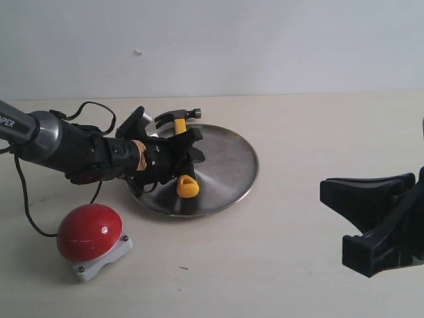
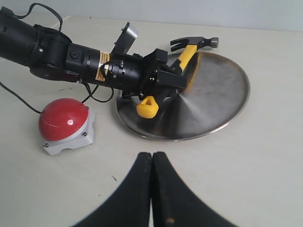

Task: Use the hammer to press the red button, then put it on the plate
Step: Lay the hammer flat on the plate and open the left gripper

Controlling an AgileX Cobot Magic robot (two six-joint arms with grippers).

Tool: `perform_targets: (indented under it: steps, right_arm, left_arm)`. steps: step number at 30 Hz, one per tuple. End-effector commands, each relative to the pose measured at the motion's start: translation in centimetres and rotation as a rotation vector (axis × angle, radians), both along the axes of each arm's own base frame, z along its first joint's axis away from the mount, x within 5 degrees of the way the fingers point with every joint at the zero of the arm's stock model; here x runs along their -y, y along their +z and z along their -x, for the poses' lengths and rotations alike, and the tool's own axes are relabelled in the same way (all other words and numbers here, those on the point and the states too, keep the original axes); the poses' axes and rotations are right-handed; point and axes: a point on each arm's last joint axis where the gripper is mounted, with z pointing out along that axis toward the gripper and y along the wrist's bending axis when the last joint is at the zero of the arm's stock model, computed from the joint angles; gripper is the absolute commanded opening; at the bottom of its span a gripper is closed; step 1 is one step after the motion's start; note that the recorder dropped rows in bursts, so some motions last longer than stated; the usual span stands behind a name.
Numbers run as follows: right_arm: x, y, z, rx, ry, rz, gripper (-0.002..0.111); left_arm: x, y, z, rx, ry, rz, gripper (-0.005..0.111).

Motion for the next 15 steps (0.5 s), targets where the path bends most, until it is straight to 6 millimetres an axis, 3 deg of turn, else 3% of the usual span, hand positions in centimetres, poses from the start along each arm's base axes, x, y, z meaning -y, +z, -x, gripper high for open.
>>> perform_targets:
  steps: [1, 6, 15]
  right_arm:
    - [0.0, 0.0, 0.1, 0.011, 0.004, -0.008, 0.0]
    - [0.0, 0.0, 0.1, 0.011, 0.004, -0.008, 0.0]
    - [0.0, 0.0, 0.1, 0.011, 0.004, -0.008, 0.0]
  left_arm:
    - [0.4, 0.3, 0.1, 0.001, -0.029, 0.014, 0.048]
    - [0.8, 0.8, 0.4, -0.003, -0.071, 0.072, 0.049]
    - [1.1, 3.6, 1.3, -0.014, -0.197, 0.083, 0.049]
